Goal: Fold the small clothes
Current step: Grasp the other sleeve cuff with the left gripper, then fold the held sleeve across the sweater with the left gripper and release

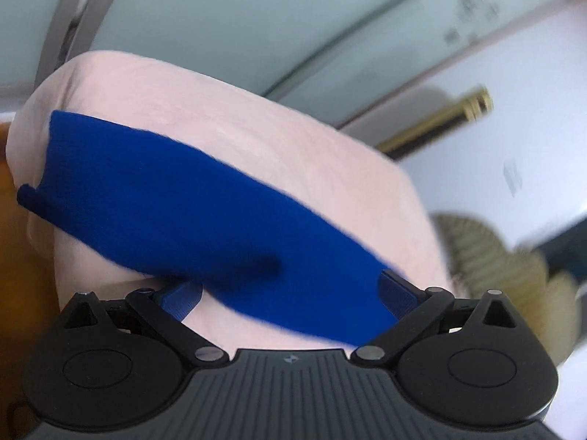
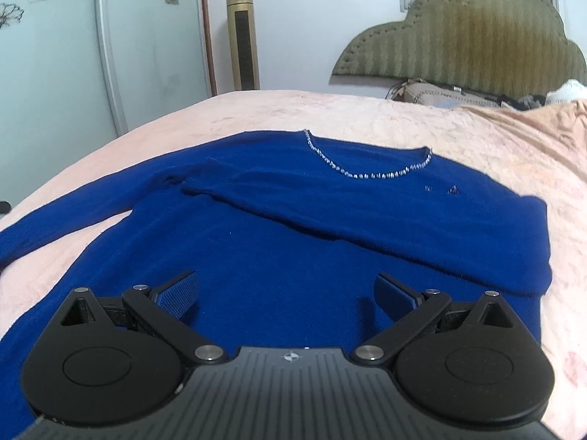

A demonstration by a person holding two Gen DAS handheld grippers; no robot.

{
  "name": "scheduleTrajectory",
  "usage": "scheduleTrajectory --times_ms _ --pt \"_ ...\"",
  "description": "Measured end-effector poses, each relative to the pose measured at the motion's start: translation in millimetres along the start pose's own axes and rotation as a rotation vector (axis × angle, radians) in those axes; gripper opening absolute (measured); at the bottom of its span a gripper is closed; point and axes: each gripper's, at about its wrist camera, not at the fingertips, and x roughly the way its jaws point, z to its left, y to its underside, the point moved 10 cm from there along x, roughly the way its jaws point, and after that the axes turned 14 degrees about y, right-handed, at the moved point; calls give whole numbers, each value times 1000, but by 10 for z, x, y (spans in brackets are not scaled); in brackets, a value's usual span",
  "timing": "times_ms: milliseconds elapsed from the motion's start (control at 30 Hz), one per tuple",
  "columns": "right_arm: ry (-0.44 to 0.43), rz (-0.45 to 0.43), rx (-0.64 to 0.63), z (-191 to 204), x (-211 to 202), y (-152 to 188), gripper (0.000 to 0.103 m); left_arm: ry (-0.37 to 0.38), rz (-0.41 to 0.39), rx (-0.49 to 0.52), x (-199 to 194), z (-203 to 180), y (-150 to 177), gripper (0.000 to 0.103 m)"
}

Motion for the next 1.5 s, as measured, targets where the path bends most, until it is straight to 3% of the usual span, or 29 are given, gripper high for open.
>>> scheduleTrajectory --times_ms 100,133,167,200,233,267,367,433,533,633,733,767,833,933,1000,1100,1133,1167,1300,1400,1500 --pt "0 10 16 -17 34 24 103 -12 -56 -27 -12 57 -172 101" --pt "-2 12 17 -18 39 31 103 -18 -64 -33 -26 70 -205 92" --pt "-3 14 17 -16 42 39 103 -42 -69 -38 -43 100 -231 69" --pt "-3 16 16 -15 50 44 103 -70 -66 -33 -29 131 -236 53" --pt "-3 18 16 -12 53 51 103 -105 -51 -26 -31 168 -251 27" --pt "-4 20 16 -7 58 53 103 -135 -37 -27 -24 234 -259 12" --pt "-10 26 18 2 71 66 103 -141 -37 -32 -24 263 -272 5" --pt "-11 27 18 0 70 69 103 -168 -41 65 18 123 -306 5" --pt "-8 25 20 -11 72 63 102 -170 -47 288 183 -314 -327 5" --pt "9 19 40 -104 68 42 103 -96 15 551 528 -1059 -123 5" --pt "29 21 89 -256 69 37 103 27 96 849 885 -1893 421 5" --pt "38 21 106 -317 69 42 103 89 156 946 1013 -2142 727 5" --pt "66 20 138 -453 69 59 103 206 358 1090 1242 -2423 1395 6" --pt "128 15 197 -740 54 81 102 318 656 1231 1403 -2437 2414 10" --pt "176 10 245 -980 24 101 103 323 771 1330 1382 -2303 2888 15" --pt "241 17 310 -1334 -9 145 103 372 823 1434 1187 -2115 3207 46" --pt "251 22 326 -1414 -8 150 103 382 810 1461 1137 -2078 3176 67" --pt "250 26 338 -1460 13 144 103 388 777 1489 1098 -2065 3123 79" --pt "170 40 348 -1347 160 32 103 340 648 1503 999 -2019 2678 80" --pt "25 54 328 -1032 382 -161 101 230 580 1391 1106 -1899 2242 80" --pt "13 54 219 -636 582 -399 98 131 547 1254 1267 -1743 1797 80"
